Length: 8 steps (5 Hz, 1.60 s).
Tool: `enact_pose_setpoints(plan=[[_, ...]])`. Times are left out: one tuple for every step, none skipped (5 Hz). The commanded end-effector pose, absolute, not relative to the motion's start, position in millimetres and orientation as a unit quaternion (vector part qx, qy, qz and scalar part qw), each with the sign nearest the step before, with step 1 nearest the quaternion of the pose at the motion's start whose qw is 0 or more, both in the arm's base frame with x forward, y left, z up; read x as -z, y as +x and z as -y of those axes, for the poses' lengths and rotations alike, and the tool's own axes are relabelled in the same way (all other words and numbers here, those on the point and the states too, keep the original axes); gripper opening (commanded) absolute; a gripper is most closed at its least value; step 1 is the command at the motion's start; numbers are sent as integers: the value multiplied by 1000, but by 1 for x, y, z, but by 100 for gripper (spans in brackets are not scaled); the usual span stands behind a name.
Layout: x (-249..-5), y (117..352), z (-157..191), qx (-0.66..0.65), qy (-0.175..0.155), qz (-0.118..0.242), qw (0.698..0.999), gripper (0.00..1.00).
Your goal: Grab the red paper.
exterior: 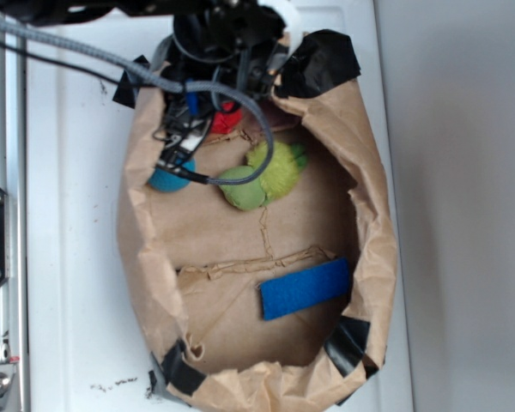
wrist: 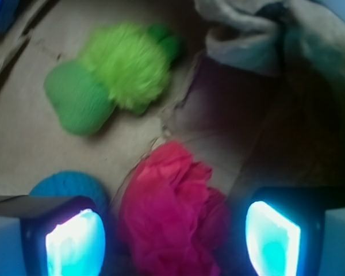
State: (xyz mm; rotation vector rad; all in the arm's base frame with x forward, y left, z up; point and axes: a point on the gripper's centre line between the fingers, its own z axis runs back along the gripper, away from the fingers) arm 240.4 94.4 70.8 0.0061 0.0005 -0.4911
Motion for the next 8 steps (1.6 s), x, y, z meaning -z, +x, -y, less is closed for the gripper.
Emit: enact_pose_setpoints(plan=[[-112, 237, -73, 236, -21, 47, 971, 100], [-108, 227, -58, 244, -20, 51, 968, 100], [-96, 223, -57, 243, -24, 64, 968, 100], [-81, 227, -63, 223, -31, 67, 972, 100], [-62, 244, -67, 200, -11, 68, 977, 100], [-60, 260, -70, 186, -7, 70, 980, 100], [-64, 269, -82, 184, -14, 68, 981, 100], [-65, 265, -85, 191, -14, 76, 979, 100]])
